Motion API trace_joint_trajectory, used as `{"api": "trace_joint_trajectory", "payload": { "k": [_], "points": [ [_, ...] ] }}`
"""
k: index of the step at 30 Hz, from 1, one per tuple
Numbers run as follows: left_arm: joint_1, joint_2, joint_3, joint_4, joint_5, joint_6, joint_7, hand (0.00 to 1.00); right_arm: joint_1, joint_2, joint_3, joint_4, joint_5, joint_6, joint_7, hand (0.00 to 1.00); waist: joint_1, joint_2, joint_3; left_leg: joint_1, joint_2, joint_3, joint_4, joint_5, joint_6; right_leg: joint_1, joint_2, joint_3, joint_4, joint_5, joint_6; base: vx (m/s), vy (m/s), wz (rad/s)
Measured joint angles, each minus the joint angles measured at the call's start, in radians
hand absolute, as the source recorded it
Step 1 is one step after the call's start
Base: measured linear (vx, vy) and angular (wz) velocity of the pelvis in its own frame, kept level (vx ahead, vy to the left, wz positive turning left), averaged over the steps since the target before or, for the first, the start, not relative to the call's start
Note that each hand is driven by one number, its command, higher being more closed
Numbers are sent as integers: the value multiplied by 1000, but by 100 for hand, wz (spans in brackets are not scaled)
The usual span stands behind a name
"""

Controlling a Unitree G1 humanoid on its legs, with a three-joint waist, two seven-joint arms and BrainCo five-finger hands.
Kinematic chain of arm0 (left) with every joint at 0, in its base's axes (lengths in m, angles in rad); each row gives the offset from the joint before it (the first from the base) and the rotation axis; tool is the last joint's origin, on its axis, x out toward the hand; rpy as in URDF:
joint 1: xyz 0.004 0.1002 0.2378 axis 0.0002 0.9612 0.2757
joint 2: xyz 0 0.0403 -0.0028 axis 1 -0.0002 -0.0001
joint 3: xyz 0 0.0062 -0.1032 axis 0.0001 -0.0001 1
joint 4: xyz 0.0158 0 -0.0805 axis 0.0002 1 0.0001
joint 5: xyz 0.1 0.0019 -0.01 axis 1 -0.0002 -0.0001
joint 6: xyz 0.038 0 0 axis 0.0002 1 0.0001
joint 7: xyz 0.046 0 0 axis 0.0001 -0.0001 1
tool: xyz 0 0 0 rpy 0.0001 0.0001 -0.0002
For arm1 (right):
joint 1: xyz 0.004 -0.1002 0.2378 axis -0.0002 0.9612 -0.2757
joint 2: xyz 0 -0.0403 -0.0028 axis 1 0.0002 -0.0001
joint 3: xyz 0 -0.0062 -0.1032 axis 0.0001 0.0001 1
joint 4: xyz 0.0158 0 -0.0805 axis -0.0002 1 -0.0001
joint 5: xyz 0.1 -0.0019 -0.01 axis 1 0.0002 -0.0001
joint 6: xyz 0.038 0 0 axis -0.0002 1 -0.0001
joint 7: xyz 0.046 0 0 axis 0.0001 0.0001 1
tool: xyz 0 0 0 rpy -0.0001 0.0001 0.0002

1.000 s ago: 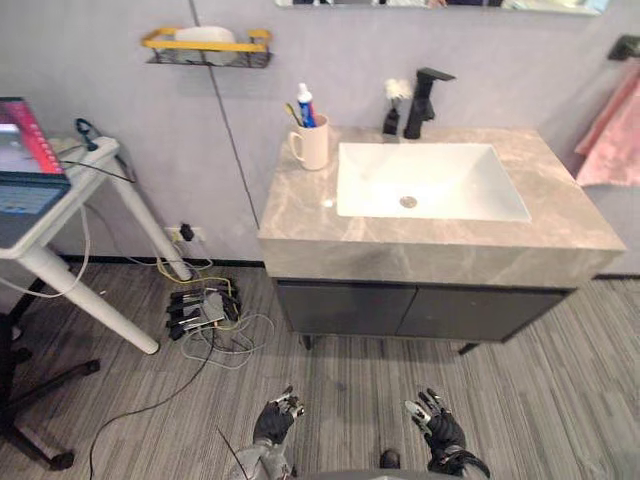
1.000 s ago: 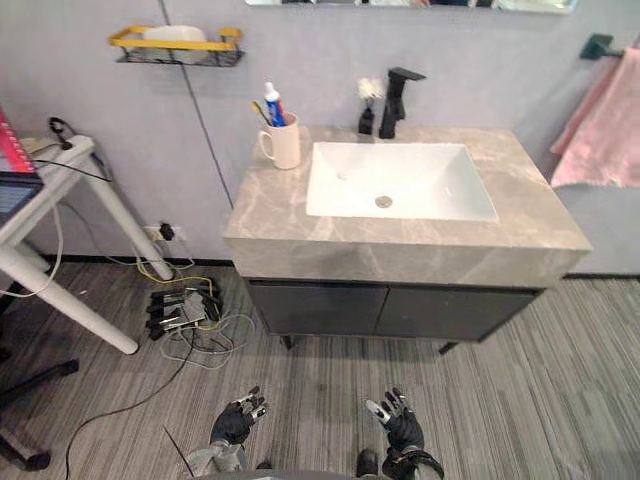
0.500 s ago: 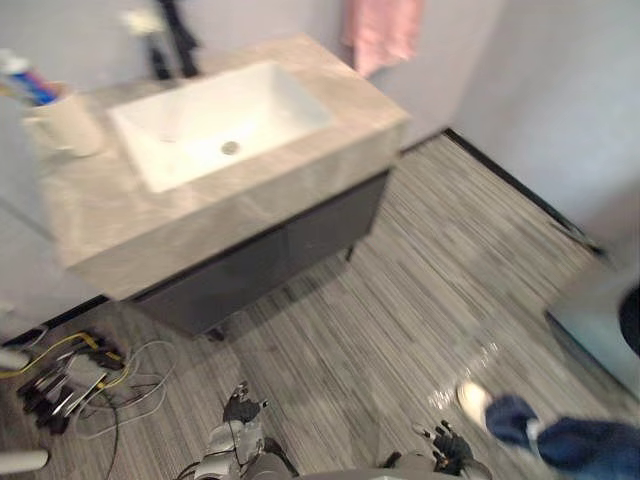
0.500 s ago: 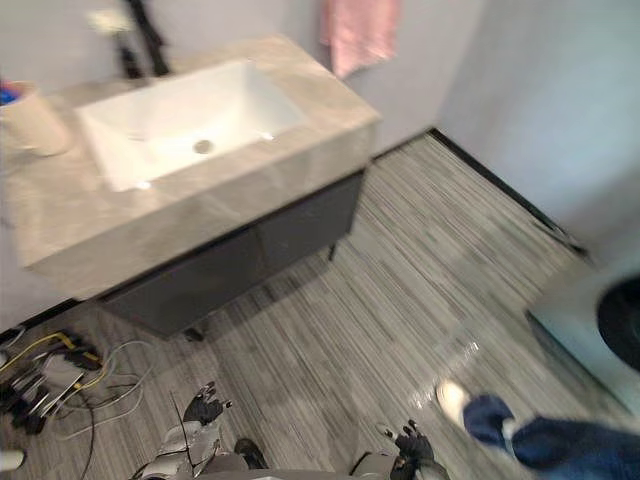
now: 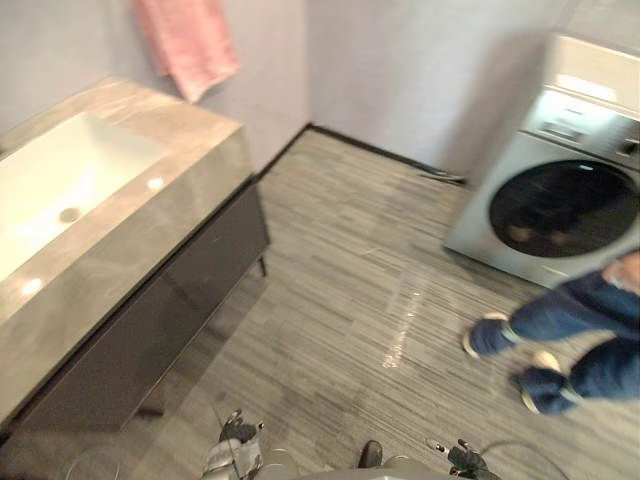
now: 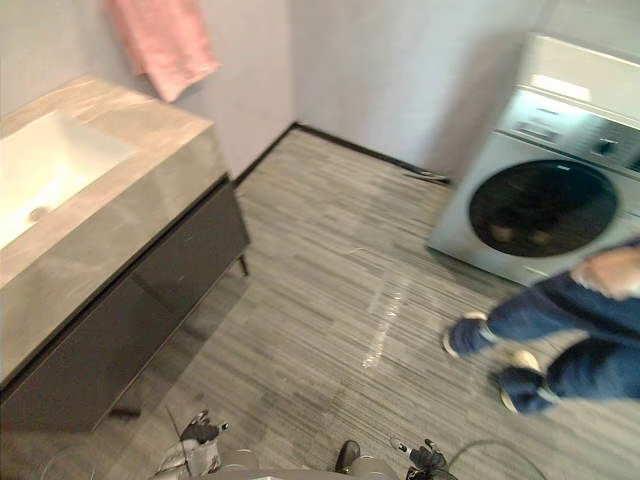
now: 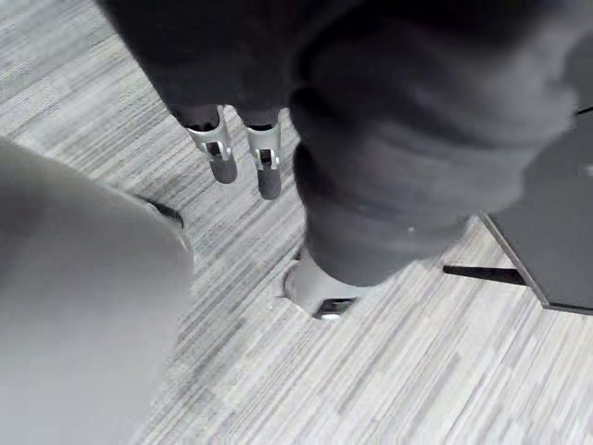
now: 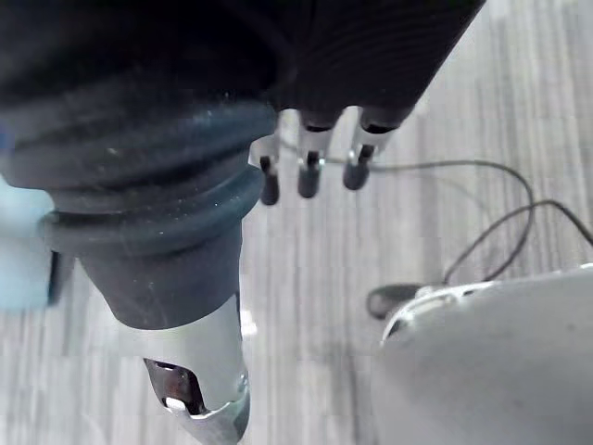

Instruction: Organize washtable

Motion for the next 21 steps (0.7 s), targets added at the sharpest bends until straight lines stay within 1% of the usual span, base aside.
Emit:
{"api": "trace_joint_trajectory", "payload": {
  "k": [1, 2, 3, 4, 5, 6, 7, 8, 9, 10, 11, 12, 13, 14, 15, 16, 17, 18, 19, 20, 21],
  "points": [
    [20, -12, 36, 0, 2, -2, -4, 0, -11, -3, 10, -4, -7, 1, 0, 0, 0, 17, -10, 1, -23, -70, -3, -72, 9, -29, 34, 98, 5, 9, 16, -163, 351, -236],
    [44, -23, 42, -1, 4, 3, -5, 0, -23, -9, 9, -17, -6, 0, 0, 0, -3, 63, -30, 13, -32, -135, -68, -156, 16, -67, 93, 211, 7, 10, 18, -204, 422, -259],
    [53, -26, 41, 3, 6, 11, -7, 0, -34, -7, 9, -17, -5, 0, -1, 0, -3, 71, -34, 32, -44, -106, -79, -182, 27, -81, 113, 269, 3, 17, 22, -142, 326, -275],
    [98, -20, 49, 14, 15, 21, -4, 0, -29, 6, 55, -20, -2, -2, 7, 0, -7, 79, -65, 56, -51, -49, -141, -188, 39, -109, 143, 339, 25, 14, 0, -14, 281, -245],
    [121, -24, 49, 17, 24, 22, -4, 0, -29, -8, 71, -29, 2, -1, 17, 0, -15, 94, -64, 82, -26, 22, -159, -175, 19, -156, 212, 307, 218, 9, -19, 175, 316, -277],
    [151, -23, 58, 16, 24, 24, -4, 0, -27, -17, 86, -29, 8, 1, 18, 0, -29, 82, -58, 91, -83, -20, -73, -117, 61, -128, 253, 301, 291, -32, -58, 179, 261, -197],
    [152, -22, 58, 13, 24, 23, -5, 0, -26, -18, 86, -29, 9, 1, 18, 0, -27, 74, -58, 73, -102, -36, -28, -113, 60, -119, 241, 320, 273, -31, -59, 94, 237, -211],
    [157, -6, 58, 7, 28, 21, -4, 0, -29, -17, 84, -30, 17, -5, 19, 0, -25, 36, -66, -31, -191, -155, 138, -114, 50, -102, 201, 462, 190, -52, -17, -70, 116, -184],
    [150, -4, 55, 6, 35, 19, -3, 0, -40, -16, 55, -29, 17, -10, 21, 0, -26, 57, -67, -59, -190, -228, 94, -125, 47, -107, 211, 524, 156, -39, 19, -72, 176, -235],
    [151, -3, 38, 3, 52, 19, -2, 0, -40, -22, 23, -33, 16, -14, 23, 0, -27, 77, -64, -38, -176, -232, 40, -182, 54, -115, 238, 578, 132, -27, 49, -31, 170, -222],
    [144, 4, 29, -13, 65, 19, -1, 0, -18, 0, 0, -44, 16, -18, 22, 0, -32, 84, -56, -33, -172, -154, 2, -175, 117, -127, 243, 648, 119, -14, 74, 9, 160, -181],
    [145, 2, 26, -21, 67, 17, -2, 0, -5, 6, -6, -45, 16, -15, 22, 0, -34, 74, -61, -33, -171, -123, -12, -170, 125, -135, 240, 660, 119, -12, 81, 9, 165, -176],
    [127, -4, 10, -36, 84, 15, -3, 0, 25, 22, -57, -56, 35, -4, 17, 0, -40, 59, -70, -28, -171, -53, -30, -166, 132, -147, 233, 690, 104, 4, 94, -2, 146, -149],
    [115, -1, -12, -41, 97, 17, -4, 0, 30, 32, -111, -56, 35, -1, 17, 0, -56, 53, -73, -24, -169, -4, -48, -163, 137, -145, 226, 726, 72, 25, 103, 0, 143, -141],
    [108, 2, -20, -51, 104, 17, -6, 0, 33, 39, -126, -57, 40, 2, 16, 0, -65, 45, -77, -19, -168, 17, -61, -159, 144, -146, 227, 731, 61, 38, 103, 9, 127, -124],
    [102, -5, -22, -77, 107, 10, -5, 0, 45, 50, -151, -58, 63, 4, 14, 0, -63, 49, -78, -7, -165, 63, -89, -151, 142, -147, 224, 736, 31, 66, 101, 30, 123, -123],
    [88, -13, -35, -92, 109, 3, -7, 0, 53, 62, -180, -62, 85, 7, 13, 0, -69, 33, -89, 7, -162, 106, -110, -149, 140, -145, 225, 740, 6, 93, 101, 32, 129, -125],
    [78, -19, -40, -91, 111, 3, -7, 0, 58, 65, -187, -71, 94, 10, 13, 0, -76, 43, -86, 9, -160, 124, -112, -146, 134, -144, 228, 739, -4, 108, 96, 32, 129, -111],
    [66, -40, -40, -91, 113, 3, -9, 0, 64, 72, -189, -95, 111, 12, 13, 0, -88, 52, -86, 13, -148, 171, -104, -134, 111, -145, 238, 705, -16, 148, 68, 44, 143, -114],
    [55, -61, -38, -87, 115, 3, -15, 0, 59, 81, -191, -108, 124, 13, 13, 0, -87, 45, -88, -12, -142, 235, -35, -103, 15, -156, 237, 584, -12, 207, 9, 40, 150, -117],
    [41, -55, -39, -89, 122, 3, -22, 0, 50, 107, -191, -110, 126, 13, 13, 0, -78, 12, -76, -63, -129, 256, 49, -99, -29, -162, 211, 506, -18, 229, -20, 11, 63, -79]
  ]
}}
